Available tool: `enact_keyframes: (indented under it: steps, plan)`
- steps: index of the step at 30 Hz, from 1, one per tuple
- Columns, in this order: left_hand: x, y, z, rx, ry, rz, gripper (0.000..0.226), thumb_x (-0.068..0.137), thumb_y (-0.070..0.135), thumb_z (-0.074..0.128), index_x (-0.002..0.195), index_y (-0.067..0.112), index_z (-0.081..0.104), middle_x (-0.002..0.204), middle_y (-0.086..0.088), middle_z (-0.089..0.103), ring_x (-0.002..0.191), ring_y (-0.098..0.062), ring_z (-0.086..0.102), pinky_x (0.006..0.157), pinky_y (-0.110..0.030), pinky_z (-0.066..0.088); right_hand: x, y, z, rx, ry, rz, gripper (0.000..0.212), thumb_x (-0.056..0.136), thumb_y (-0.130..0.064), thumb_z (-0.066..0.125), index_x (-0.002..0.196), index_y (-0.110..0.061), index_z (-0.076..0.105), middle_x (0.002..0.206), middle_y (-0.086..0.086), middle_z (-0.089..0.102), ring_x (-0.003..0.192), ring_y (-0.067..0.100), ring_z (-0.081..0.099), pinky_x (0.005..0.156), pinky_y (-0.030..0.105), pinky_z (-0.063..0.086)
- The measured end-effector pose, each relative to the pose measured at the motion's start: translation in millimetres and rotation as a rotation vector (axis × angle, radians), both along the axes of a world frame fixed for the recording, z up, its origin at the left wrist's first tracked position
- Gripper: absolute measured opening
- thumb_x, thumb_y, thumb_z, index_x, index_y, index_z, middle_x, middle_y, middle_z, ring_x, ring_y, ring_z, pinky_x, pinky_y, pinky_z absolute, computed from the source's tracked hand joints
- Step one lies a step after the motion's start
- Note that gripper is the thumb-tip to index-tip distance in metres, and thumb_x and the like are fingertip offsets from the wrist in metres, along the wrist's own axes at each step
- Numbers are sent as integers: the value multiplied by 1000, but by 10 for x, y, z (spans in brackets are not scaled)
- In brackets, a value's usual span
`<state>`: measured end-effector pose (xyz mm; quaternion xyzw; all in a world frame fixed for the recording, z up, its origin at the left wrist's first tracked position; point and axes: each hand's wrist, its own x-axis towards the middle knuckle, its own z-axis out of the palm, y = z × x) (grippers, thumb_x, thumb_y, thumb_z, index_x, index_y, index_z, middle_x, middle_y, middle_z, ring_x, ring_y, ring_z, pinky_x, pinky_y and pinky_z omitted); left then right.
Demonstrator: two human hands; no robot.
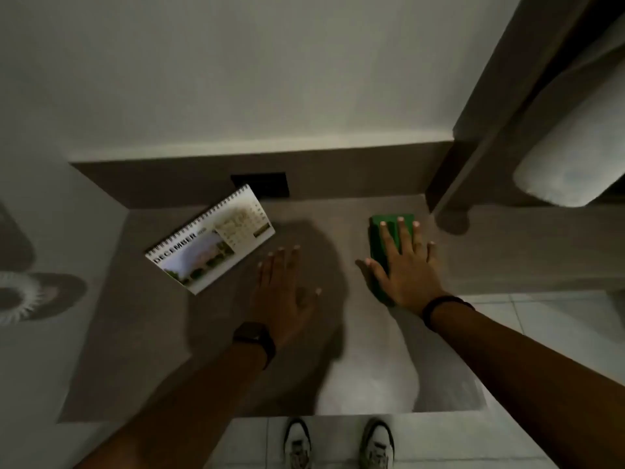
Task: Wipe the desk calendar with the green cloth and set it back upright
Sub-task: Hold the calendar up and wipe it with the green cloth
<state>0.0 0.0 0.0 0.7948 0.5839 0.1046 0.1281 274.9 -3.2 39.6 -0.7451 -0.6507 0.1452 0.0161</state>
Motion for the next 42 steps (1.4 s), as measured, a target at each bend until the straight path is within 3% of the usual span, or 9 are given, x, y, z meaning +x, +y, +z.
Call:
enact_keyframes:
  steps: [6,14,18,22,28,31,33,37,42]
  plan:
    - [-69,-83,-528,-1,116,10,87,98,71,36,168,21,20,171,-17,28,158,-39,21,127,-58,19,50,104,-580,-40,27,-148,85,95,-78,26,164,-36,-1,174,13,-3,158,44,-5,122,68,8]
    - [-154,-111,-533,49,43,30,82,101,66,42,166,19,26,171,-15,30,159,-35,21,128,-54,18,-196,144,-649,119,14,-204,68,103,-25,42,163,-9,15,169,24,20,156,43,17,123,61,23]
    - [-423,-285,-446,25,-123,175,83,101,58,51,166,15,24,172,-12,26,161,-30,16,130,-49,17,-505,90,-627,204,208,-234,60,103,-9,46,158,2,26,164,28,31,153,42,27,122,59,27]
    - [-833,-438,-372,113,-350,424,84,98,37,70,163,15,22,159,-17,36,144,-27,40,118,-41,42,-1164,18,-579,280,518,-269,55,107,-10,41,160,-2,26,166,23,31,154,37,28,126,52,24]
    - [-1479,3,-137,341,-76,357,86,96,46,64,163,9,25,168,-20,22,158,-40,18,120,-63,34,-1916,178,-609,340,836,-415,58,110,-25,34,164,-21,14,172,5,17,157,17,13,129,45,16]
    - [-1652,414,154,389,112,195,87,97,50,60,167,15,22,174,-15,12,163,-32,-1,128,-61,16,-2190,361,-590,411,920,-416,57,111,-25,34,163,-20,14,171,9,21,156,20,20,127,53,25]
    - [-1690,657,379,393,191,121,86,100,49,60,168,16,20,175,-14,13,163,-33,4,131,-55,4,-2401,506,-523,448,909,-423,56,111,-27,35,163,-20,17,168,10,30,153,25,32,122,55,34]
    - [-1681,833,673,354,312,5,82,102,47,59,167,14,22,170,-14,30,157,-36,26,129,-53,16,-2901,705,-319,471,1122,-398,58,110,-22,37,164,-20,15,173,5,17,159,19,13,128,48,23]
    - [-1686,789,789,212,345,-79,76,102,35,56,166,11,22,170,-18,28,155,-38,31,124,-58,32,-3243,781,-237,426,1094,-350,64,110,-20,36,160,-27,-3,174,7,-4,160,24,-9,130,51,12]
